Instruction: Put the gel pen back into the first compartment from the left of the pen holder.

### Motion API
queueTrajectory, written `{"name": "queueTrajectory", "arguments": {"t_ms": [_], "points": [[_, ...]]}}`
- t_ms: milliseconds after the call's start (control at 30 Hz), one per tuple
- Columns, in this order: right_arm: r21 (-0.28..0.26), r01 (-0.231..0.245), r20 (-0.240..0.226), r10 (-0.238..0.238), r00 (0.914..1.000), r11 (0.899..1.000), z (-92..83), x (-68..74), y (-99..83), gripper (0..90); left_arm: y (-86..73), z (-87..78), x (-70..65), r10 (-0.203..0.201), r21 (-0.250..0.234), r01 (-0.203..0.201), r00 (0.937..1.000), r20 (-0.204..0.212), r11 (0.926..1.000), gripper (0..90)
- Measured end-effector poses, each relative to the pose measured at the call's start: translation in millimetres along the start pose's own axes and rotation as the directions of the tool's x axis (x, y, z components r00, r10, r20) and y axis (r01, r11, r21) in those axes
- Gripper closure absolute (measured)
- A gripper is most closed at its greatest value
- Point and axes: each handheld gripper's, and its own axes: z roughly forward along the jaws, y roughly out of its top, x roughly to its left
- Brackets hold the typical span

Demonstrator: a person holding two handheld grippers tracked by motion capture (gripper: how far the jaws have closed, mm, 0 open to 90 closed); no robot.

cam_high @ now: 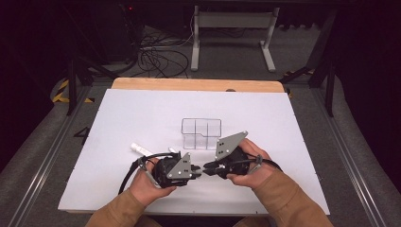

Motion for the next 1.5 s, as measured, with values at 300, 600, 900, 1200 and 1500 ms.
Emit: {"name": "queueTrajectory", "arguments": {"t_ms": [300,600,900,1200,1500], "points": [[-0.007,-0.004,-0.006,0.004,1.0000,1.000,0.3,-0.3,-0.4,80.9,0.5,-1.0,-0.5,0.013,0.008,-0.013,0.9999,0.004,0.9999,78.1],[-0.087,-0.019,0.027,0.021,0.9994,0.996,-2.6,1.7,-1.4,55.8,0.5,-4.5,1.2,0.014,0.002,-0.014,0.9999,-0.007,0.9999,78.5],[-0.214,-0.057,0.096,0.079,0.9923,0.975,-13.3,6.4,-19.4,42.9,1.3,-19.5,11.9,-0.027,-0.049,0.025,0.9991,-0.033,0.9985,78.6],[-0.285,-0.078,0.139,0.122,0.9828,0.955,-17.7,6.8,-38.2,38.8,12.5,-33.4,25.0,-0.072,-0.132,0.060,0.9936,-0.087,0.9895,78.6],[-0.313,-0.099,0.153,0.153,0.9763,0.945,-17.8,4.3,-47.7,38.0,22.4,-41.2,41.6,-0.124,-0.204,0.100,0.9862,-0.110,0.9738,78.6]]}}
